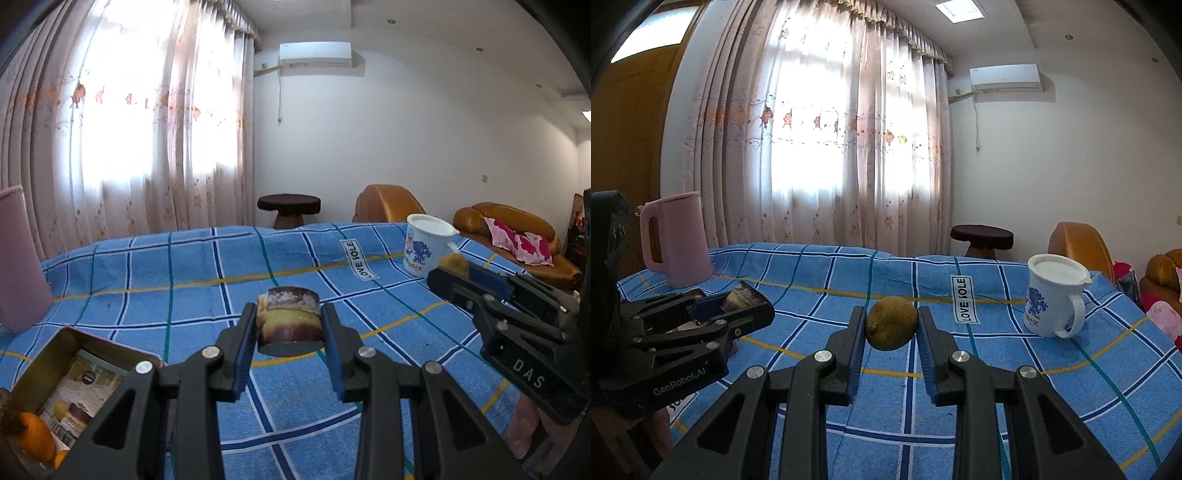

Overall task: Organize fruits
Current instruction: 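Carry the jar and lime over the tin box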

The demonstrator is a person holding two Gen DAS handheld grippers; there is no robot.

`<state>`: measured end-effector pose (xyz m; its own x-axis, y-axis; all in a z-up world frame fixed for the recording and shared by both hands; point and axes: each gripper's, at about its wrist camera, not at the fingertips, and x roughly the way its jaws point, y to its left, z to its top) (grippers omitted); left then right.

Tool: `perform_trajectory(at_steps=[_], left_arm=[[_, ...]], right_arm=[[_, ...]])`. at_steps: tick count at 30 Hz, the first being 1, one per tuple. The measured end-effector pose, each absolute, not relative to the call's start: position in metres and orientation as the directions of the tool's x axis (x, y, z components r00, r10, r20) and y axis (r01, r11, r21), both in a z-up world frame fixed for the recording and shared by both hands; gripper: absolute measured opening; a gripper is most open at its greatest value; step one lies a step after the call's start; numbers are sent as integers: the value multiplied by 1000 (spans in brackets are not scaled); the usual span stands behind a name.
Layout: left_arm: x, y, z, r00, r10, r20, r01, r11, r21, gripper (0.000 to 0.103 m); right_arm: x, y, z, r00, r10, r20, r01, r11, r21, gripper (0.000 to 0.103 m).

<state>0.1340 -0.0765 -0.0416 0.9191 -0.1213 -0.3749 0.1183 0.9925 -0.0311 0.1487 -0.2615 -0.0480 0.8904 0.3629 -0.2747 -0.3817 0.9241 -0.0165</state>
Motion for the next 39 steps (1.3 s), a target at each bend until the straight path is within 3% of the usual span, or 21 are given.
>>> perform_trajectory(at_steps=[22, 39], left_arm=[[101, -56, -41, 919, -162, -359, 147, 987, -69, 36], [56, 16, -28, 921, -78, -382, 39, 993, -109, 36]], right_arm=[[117, -246, -48, 886, 372, -277, -397, 917, -38, 29], [97, -143, -30, 752, 585, -303, -620, 785, -23, 29]])
